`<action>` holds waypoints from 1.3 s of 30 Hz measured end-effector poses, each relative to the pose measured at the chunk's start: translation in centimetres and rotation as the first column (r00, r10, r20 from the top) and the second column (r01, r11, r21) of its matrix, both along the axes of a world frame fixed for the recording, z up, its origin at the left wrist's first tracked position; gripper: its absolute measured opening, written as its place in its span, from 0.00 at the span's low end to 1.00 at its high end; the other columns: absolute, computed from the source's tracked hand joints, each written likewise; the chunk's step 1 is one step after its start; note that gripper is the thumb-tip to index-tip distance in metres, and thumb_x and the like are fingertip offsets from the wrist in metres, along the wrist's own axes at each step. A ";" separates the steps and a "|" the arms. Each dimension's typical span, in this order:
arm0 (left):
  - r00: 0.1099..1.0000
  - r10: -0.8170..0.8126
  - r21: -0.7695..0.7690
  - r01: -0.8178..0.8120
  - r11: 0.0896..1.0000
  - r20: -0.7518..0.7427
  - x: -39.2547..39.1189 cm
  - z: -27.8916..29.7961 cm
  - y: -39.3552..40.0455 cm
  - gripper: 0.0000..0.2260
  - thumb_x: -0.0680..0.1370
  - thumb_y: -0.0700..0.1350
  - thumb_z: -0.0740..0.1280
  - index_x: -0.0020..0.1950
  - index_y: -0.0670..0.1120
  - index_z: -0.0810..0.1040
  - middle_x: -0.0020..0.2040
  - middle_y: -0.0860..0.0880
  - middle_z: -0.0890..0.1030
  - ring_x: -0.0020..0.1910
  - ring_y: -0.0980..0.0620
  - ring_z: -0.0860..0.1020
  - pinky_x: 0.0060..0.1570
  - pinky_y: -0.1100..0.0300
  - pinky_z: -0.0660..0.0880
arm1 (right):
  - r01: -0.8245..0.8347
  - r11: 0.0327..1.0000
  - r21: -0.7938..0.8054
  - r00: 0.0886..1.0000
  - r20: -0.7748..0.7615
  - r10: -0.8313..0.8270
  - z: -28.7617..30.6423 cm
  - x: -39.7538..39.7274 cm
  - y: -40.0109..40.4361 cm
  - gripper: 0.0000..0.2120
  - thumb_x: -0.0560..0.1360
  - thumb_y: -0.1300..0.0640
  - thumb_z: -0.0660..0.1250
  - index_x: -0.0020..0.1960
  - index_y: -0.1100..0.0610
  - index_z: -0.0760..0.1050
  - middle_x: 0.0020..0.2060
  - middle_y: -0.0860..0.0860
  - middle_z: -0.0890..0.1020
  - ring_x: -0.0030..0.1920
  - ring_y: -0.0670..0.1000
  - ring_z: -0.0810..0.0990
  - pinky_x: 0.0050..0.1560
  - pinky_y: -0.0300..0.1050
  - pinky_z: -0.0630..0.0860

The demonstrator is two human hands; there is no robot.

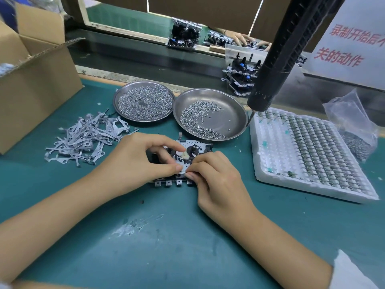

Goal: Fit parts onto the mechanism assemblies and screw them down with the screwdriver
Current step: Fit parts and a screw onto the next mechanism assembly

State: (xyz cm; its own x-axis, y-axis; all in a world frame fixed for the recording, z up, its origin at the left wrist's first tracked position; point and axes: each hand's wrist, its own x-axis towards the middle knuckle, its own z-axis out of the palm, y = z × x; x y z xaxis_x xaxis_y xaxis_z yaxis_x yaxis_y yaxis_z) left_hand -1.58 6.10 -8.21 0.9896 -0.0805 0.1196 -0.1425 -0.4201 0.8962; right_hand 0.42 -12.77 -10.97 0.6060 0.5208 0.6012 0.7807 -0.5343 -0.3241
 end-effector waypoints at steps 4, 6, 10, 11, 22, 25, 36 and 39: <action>1.000 -0.016 0.015 0.017 1.000 -0.015 0.2 0.2 0.2 0.13 0.67 0.46 0.77 0.49 0.58 0.83 0.35 0.53 0.84 0.29 0.56 0.76 0.31 0.62 0.76 | -0.003 0.999 0.033 1.000 -0.022 0.004 -0.1 0.1 0.0 0.02 0.71 0.68 0.69 0.41 0.66 0.80 0.39 0.56 0.80 0.39 0.58 0.77 0.42 0.43 0.71; 0.999 -0.027 0.010 0.028 1.000 -0.024 0.3 0.2 0.3 0.13 0.67 0.48 0.77 0.50 0.58 0.83 0.35 0.53 0.84 0.29 0.54 0.75 0.30 0.60 0.76 | -0.019 0.993 0.115 0.994 -0.104 0.031 0.1 0.4 -0.2 0.01 0.71 0.66 0.70 0.42 0.64 0.81 0.40 0.55 0.80 0.41 0.54 0.78 0.45 0.37 0.71; 0.999 -0.029 -0.012 0.029 1.000 -0.025 0.2 0.1 0.2 0.15 0.64 0.53 0.76 0.50 0.58 0.83 0.36 0.53 0.85 0.30 0.58 0.76 0.32 0.62 0.77 | 0.101 0.912 0.397 0.941 -0.337 0.042 0.7 1.0 -0.7 0.05 0.75 0.62 0.68 0.41 0.62 0.80 0.38 0.51 0.80 0.41 0.48 0.78 0.44 0.40 0.74; 0.999 -0.029 -0.011 0.029 1.000 -0.022 0.2 0.1 0.2 0.15 0.64 0.52 0.76 0.50 0.58 0.83 0.37 0.53 0.85 0.30 0.58 0.76 0.32 0.63 0.77 | 0.152 0.888 0.433 0.921 -0.388 0.032 0.7 1.1 -0.8 0.06 0.76 0.62 0.67 0.41 0.62 0.81 0.38 0.51 0.81 0.41 0.49 0.79 0.45 0.42 0.75; 0.995 -0.051 0.079 0.044 0.996 0.083 0.3 0.3 0.4 0.16 0.63 0.58 0.74 0.49 0.57 0.83 0.42 0.56 0.83 0.40 0.59 0.79 0.43 0.67 0.75 | 0.282 0.814 0.508 0.849 -0.527 0.034 1.1 1.2 -0.7 0.06 0.76 0.61 0.67 0.42 0.60 0.82 0.39 0.52 0.82 0.43 0.51 0.80 0.48 0.51 0.77; 0.966 0.073 0.130 -0.108 0.986 0.248 1.3 0.5 0.8 0.10 0.70 0.56 0.70 0.49 0.55 0.83 0.42 0.56 0.82 0.41 0.59 0.77 0.45 0.74 0.70 | 0.283 0.801 0.528 0.847 -0.529 0.050 1.0 1.2 -0.7 0.06 0.76 0.61 0.68 0.43 0.60 0.82 0.39 0.52 0.82 0.42 0.50 0.79 0.48 0.51 0.77; 0.909 0.341 0.726 -0.402 0.558 0.241 8.7 1.6 4.0 0.08 0.78 0.47 0.67 0.55 0.49 0.82 0.53 0.45 0.83 0.56 0.43 0.77 0.55 0.54 0.69 | 0.209 0.818 0.536 0.878 -0.471 0.085 1.0 1.3 -1.0 0.07 0.76 0.63 0.68 0.40 0.59 0.80 0.36 0.50 0.80 0.39 0.45 0.77 0.42 0.35 0.72; 0.873 0.365 0.716 -0.477 0.509 0.323 8.5 1.6 3.8 0.05 0.77 0.46 0.68 0.50 0.51 0.83 0.48 0.46 0.84 0.53 0.43 0.78 0.54 0.55 0.67 | 0.197 0.827 0.526 0.873 -0.479 0.097 1.0 1.2 -0.9 0.08 0.76 0.63 0.68 0.39 0.54 0.79 0.35 0.47 0.79 0.38 0.42 0.75 0.41 0.35 0.71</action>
